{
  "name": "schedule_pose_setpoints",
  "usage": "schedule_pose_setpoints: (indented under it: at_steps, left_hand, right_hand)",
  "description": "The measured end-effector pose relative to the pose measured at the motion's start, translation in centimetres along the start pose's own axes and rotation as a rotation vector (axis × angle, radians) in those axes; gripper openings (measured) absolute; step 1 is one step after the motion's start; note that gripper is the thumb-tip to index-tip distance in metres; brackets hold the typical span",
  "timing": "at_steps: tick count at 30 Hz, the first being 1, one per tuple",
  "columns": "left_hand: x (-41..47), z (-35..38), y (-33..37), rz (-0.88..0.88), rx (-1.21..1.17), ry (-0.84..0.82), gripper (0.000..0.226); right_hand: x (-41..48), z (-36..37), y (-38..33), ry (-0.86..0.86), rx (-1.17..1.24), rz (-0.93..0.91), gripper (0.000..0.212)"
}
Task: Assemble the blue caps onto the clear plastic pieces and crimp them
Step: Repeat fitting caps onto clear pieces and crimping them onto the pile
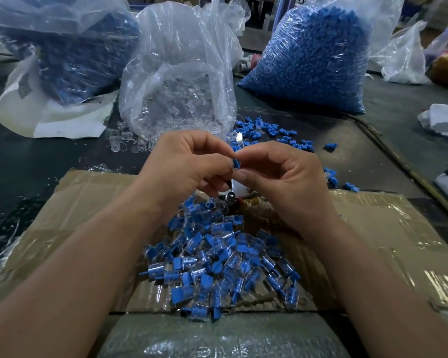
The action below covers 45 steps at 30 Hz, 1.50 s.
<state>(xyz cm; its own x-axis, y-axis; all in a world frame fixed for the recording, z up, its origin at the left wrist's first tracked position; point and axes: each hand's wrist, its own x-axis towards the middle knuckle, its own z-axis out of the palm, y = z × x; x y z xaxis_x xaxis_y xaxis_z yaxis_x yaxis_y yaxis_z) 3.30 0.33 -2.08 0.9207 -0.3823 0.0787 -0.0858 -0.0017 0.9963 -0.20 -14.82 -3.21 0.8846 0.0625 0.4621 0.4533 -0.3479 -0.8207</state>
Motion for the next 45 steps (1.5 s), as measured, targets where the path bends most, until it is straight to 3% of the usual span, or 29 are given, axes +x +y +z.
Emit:
schedule_pose_setpoints:
  at_steps: [18,45]
  left_hand:
    - [0.06,-0.18,0.12,-0.051,-0.057,-0.068,0.018]
    - [0.05,-0.07,-0.03,-0.042,-0.074,-0.065,0.024]
  right_hand:
    - [-0.12,-0.4,0.07,0.051,-0.19,-0.101,0.028]
    - [-0.11,-0.51,0.24,0.072,-0.257,-0.148,0.028]
